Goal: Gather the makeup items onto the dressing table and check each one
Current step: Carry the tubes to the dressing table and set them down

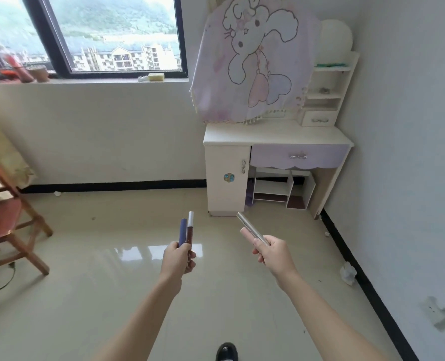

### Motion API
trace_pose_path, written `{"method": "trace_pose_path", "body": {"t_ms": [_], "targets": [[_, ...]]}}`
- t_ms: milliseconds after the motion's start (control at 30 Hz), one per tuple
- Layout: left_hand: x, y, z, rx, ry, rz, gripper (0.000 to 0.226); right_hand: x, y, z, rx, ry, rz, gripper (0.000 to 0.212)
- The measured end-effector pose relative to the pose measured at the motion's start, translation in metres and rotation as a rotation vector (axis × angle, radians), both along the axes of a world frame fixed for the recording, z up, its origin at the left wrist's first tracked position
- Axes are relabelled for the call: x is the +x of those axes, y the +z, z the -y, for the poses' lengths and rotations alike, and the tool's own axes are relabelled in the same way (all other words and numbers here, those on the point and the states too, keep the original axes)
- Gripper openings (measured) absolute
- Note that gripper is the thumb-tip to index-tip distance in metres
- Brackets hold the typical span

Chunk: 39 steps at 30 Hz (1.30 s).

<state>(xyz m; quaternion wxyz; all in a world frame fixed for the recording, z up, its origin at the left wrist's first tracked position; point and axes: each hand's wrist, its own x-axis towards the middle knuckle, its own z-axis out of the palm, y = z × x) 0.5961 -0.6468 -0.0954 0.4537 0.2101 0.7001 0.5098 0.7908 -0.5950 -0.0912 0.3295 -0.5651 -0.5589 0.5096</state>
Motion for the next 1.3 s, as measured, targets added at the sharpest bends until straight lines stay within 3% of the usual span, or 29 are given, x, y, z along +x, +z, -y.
{"method": "trace_pose_path", "body": {"t_ms": [367, 633, 900, 1300], "targets": [[0.006, -0.012, -0.255, 0.007, 0.013, 0.102, 0.02, 0.0, 0.007, -0.247, 0.009, 0.017, 0.102, 0.025], [0.009, 0.0, -0.402, 0.025, -0.018, 0.091, 0.019, 0.006, 0.019, -0.387, -0.004, -0.052, 0.077, 0.032], [0.004, -0.002, -0.556, 0.035, 0.029, 0.049, 0.013, -0.01, 0.01, -0.544, -0.032, 0.021, -0.024, 0.035], [-0.043, -0.039, -0.683, -0.105, 0.209, 0.053, 0.02, -0.066, -0.035, -0.711, -0.184, 0.153, -0.01, 0.045]]}}
